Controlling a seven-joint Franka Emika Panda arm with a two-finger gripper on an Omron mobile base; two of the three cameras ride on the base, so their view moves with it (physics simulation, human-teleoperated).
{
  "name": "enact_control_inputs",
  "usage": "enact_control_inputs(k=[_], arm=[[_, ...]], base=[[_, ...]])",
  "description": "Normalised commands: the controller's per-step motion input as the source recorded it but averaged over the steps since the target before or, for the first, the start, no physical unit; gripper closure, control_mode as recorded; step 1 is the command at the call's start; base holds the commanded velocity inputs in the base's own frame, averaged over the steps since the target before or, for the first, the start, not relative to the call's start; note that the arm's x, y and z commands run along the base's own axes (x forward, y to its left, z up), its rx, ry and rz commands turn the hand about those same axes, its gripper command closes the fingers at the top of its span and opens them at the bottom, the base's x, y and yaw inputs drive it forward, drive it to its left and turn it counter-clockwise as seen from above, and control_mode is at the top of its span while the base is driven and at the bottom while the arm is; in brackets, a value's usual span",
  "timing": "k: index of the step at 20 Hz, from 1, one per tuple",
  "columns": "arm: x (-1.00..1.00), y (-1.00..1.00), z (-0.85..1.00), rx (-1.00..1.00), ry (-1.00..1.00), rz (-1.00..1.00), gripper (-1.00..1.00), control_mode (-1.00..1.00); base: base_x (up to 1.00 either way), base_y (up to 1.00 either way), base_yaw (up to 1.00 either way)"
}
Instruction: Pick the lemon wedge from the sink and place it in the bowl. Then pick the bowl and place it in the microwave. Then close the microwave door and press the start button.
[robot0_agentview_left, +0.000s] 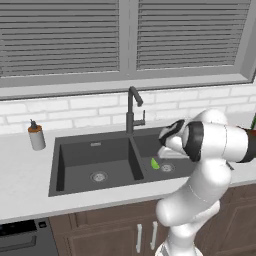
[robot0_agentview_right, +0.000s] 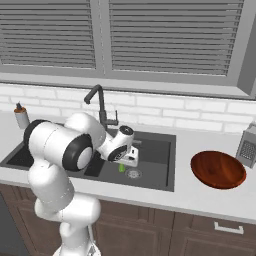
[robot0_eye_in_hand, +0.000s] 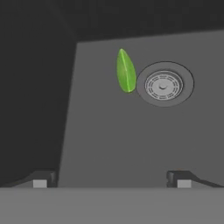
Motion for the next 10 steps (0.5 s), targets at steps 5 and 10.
enact_control_inputs(k=[5, 10], arm=[[0.55, 0.15, -0.58, 0.01, 0.01, 0.00, -1.00, -1.00], [0.60, 0.14, -0.53, 0.00, 0.02, 0.00, -1.00, -1.00]], base=[[0.00, 0.00, 0.00], [0.00, 0.00, 0.00]])
